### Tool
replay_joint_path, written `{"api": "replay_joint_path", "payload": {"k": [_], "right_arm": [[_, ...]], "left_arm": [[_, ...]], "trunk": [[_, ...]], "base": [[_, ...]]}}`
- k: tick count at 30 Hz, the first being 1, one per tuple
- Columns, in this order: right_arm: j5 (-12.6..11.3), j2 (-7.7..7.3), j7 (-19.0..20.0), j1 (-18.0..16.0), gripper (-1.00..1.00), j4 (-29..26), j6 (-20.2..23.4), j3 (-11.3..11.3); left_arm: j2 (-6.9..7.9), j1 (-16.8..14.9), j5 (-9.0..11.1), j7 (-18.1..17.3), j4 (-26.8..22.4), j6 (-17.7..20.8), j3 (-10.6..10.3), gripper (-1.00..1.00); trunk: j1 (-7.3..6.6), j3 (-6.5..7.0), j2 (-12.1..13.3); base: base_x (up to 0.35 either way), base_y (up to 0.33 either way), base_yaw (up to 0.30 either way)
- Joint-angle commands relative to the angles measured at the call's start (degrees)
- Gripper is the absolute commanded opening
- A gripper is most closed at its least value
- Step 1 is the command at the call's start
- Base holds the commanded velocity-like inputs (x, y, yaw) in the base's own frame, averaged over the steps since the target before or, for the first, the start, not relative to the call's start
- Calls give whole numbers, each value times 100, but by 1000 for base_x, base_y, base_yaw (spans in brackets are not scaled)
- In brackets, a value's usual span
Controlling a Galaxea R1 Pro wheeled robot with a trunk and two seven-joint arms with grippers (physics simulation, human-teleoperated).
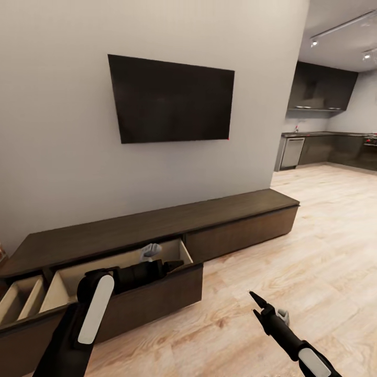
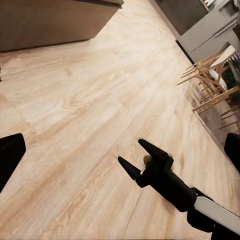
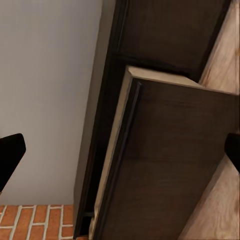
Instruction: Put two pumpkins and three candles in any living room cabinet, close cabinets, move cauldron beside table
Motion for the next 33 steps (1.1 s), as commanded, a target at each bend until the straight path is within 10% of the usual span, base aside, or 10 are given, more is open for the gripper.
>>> {"api": "replay_joint_path", "payload": {"k": [1,33], "right_arm": [[-39,-6,11,14,100,3,56,-21],[-70,-117,-41,297,100,7,-476,-87]], "left_arm": [[-3,-4,-46,-48,-2,21,7,100],[-3,-9,-97,68,31,21,-169,100]], "trunk": [[-1,-3,-2],[-1,82,-2]], "base": [[0,0,-269],[30,0,-271]]}}
